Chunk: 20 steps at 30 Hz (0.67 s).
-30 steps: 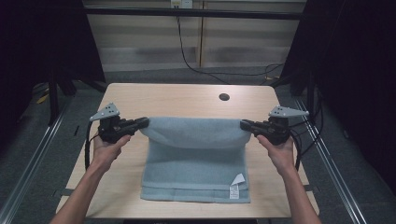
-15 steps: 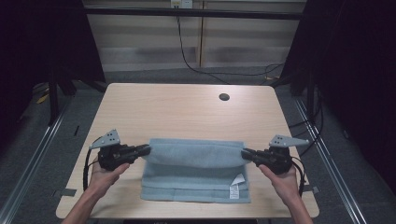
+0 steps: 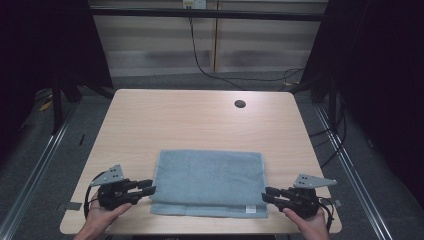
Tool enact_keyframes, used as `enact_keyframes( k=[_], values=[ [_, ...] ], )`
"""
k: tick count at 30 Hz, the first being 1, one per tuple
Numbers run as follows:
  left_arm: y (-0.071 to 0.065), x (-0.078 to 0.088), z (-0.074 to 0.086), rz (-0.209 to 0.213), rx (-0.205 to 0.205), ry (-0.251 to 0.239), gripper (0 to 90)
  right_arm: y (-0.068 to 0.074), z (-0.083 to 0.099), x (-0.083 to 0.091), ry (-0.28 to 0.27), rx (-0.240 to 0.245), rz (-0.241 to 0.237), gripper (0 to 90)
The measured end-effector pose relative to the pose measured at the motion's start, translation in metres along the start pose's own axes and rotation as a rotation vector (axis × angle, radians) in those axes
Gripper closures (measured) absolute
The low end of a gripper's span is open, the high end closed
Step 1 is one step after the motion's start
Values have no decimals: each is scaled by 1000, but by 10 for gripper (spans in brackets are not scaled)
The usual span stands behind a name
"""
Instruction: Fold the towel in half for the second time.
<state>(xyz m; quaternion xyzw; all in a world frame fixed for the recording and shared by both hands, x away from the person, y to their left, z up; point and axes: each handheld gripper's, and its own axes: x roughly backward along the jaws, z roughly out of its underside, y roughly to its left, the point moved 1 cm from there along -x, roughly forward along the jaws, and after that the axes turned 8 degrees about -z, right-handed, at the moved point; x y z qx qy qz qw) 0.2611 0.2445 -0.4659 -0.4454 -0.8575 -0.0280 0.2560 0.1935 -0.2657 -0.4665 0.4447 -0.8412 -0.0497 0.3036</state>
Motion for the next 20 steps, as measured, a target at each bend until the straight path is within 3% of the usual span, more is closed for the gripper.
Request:
enact_keyframes(
  k=[4, 5, 7, 10, 12, 13, 14, 17, 19, 20],
  values=[
    [16, -4, -16, -95, 42, -16, 538, -5, -13, 3, -29, 13, 31, 604],
    [22, -7, -20, -116, 32, -7, 510, -9, -17, 2, -41, 18, 42, 587],
    [34, -13, -28, -182, 61, 11, 457, -16, -28, -1, -59, 20, 58, 552],
    [53, -20, -33, -227, 64, 8, 427, -29, -44, -8, -90, 12, 83, 503],
    [67, -24, -30, -270, 95, 24, 417, -41, -52, -11, -117, -8, 115, 458],
    [71, -25, -26, -280, 134, 19, 402, -47, -54, -12, -130, -18, 128, 454],
    [73, -24, -23, -272, 146, 23, 367, -52, -55, -13, -141, -31, 143, 445],
    [76, -21, -13, -304, 118, 42, 347, -59, -50, -16, -145, -47, 182, 401],
    [77, -24, -7, -338, 115, 49, 347, -59, -45, -19, -115, -41, 196, 382],
    [78, -26, -5, -321, 116, 62, 334, -59, -42, -19, -100, -42, 205, 377]
  ],
)
